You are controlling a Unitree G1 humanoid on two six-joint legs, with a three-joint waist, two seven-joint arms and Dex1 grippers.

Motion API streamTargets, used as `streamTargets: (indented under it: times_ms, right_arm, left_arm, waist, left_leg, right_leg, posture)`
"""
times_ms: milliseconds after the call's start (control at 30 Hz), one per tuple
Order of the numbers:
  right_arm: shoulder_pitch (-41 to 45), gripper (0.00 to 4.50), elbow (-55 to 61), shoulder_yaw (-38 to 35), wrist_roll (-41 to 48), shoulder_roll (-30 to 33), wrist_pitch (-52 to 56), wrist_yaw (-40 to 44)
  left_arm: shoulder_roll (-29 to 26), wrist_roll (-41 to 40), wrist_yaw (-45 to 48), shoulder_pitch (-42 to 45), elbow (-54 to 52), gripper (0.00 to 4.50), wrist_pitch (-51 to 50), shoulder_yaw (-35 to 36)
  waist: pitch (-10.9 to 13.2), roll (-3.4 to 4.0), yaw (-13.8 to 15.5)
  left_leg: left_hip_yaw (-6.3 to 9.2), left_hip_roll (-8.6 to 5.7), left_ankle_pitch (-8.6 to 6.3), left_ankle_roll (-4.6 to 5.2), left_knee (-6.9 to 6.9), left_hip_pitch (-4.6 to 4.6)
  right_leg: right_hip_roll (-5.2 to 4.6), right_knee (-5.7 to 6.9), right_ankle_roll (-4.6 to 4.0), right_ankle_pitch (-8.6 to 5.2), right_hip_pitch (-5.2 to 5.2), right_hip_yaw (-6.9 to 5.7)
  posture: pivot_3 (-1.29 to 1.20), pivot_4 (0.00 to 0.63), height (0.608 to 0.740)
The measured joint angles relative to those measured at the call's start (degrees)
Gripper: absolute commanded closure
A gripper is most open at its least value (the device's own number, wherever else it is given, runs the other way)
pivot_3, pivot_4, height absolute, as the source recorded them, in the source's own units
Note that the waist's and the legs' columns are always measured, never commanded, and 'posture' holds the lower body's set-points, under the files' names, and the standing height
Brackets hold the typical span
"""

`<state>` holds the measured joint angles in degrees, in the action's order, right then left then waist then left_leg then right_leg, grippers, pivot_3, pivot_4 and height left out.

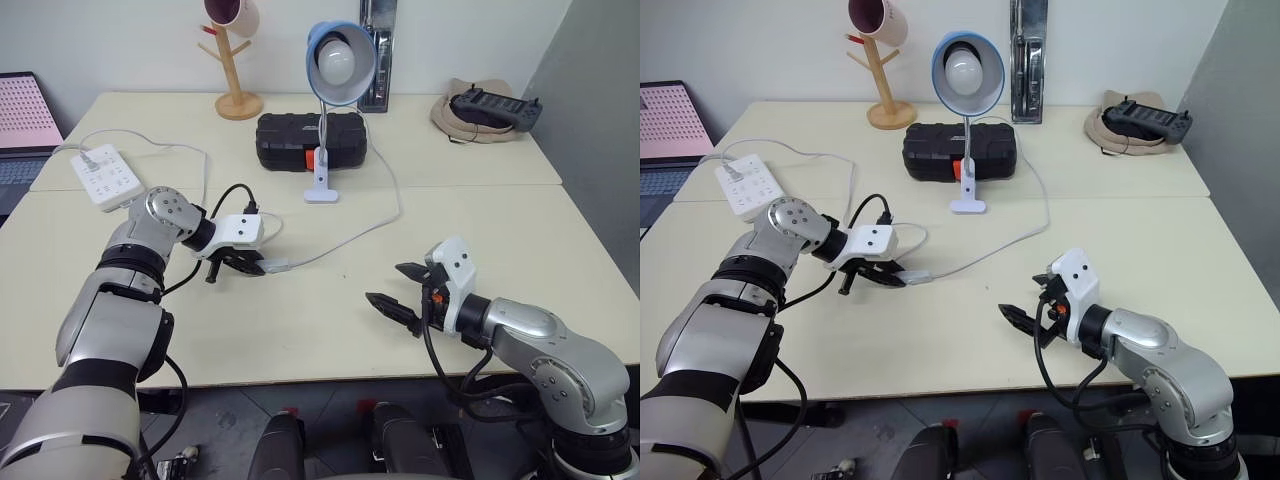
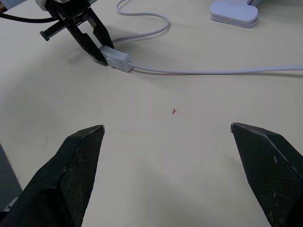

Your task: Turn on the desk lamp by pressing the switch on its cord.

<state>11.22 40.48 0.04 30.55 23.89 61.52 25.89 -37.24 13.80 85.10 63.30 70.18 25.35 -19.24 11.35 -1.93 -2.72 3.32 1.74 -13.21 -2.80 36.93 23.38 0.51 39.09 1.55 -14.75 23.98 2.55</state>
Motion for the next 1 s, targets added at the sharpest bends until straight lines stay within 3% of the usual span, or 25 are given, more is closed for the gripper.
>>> streamTargets:
  times_ms: [133,200,333,433,533,733,1000]
  right_arm:
    - [-1.2,0.0,0.0,-1.1,0.4,0.1,-0.1,-0.3]
    - [-3.2,0.0,0.2,-5.3,5.5,-1.8,0.9,0.1]
    - [-6.3,0.0,1.2,-15.2,24.2,-3.7,5.1,0.7]
    - [-6.2,0.0,-1.6,-20.9,38.7,-3.1,5.2,-4.8]
    - [-3.7,0.0,-7.2,-21.6,52.1,-1.5,3.4,-12.4]
    - [2.2,0.0,-13.9,-17.6,68.2,3.0,-1.2,-20.9]
    - [8.0,0.0,-17.1,-9.2,76.9,5.1,-4.7,-24.9]
  left_arm:
    - [1.5,-1.8,2.5,0.2,0.3,4.12,-6.6,2.5]
    - [5.5,-8.8,4.8,0.9,-1.8,4.12,-22.0,6.0]
    - [8.1,-24.1,6.8,-0.8,-21.9,4.12,-56.8,9.7]
    - [7.7,-32.0,4.6,-3.2,-36.5,4.12,-76.6,13.7]
    - [8.9,-40.0,-0.5,-7.8,-48.9,4.12,-93.0,17.8]
    - [12.5,-49.7,-9.4,-12.4,-62.0,4.12,-107.4,23.0]
    - [16.3,-57.1,-18.5,-15.1,-67.0,4.12,-114.9,28.6]
  waist:
    - [0.0,0.0,0.1]
    - [0.0,-0.02,0.9]
    - [0.0,-0.01,0.6]
    - [0.0,0.01,-0.5]
    - [0.0,0.05,-1.0]
    - [0.0,0.08,-0.8]
    - [0.0,0.08,-0.5]
  left_leg:
    - [0.0,-0.01,0.0,0.0,0.0,0.06]
    - [0.14,-0.04,0.0,0.0,0.06,0.21]
    - [0.27,-0.04,0.0,-0.01,0.09,0.4]
    - [0.25,0.0,0.0,0.0,0.04,0.21]
    - [0.2,0.03,0.02,0.02,-0.01,-0.06]
    - [0.12,0.01,0.05,0.08,-0.06,-0.55]
    - [0.05,-0.01,0.05,0.08,-0.07,-0.45]
  right_leg:
    - [0.0,-0.02,0.0,0.0,0.03,-0.01]
    - [-0.01,-0.04,0.01,0.0,0.04,-0.13]
    - [-0.09,-0.07,-0.01,0.01,0.12,-0.18]
    - [-0.07,-0.01,-0.03,-0.01,0.07,-0.16]
    - [-0.02,0.22,-0.08,-0.04,0.0,-0.08]
    - [0.02,0.13,-0.08,-0.06,-0.48,-0.01]
    - [-0.01,-0.08,-0.01,-0.02,-0.49,0.03]
  posture:
    - [0.0,0.15,0.74]
    - [0.0,0.15,0.74]
    - [0.0,0.15,0.74]
    - [0.0,0.15,0.74]
    - [0.0,0.15,0.74]
    - [0.0,0.15,0.74]
    - [0.0,0.15,0.74]
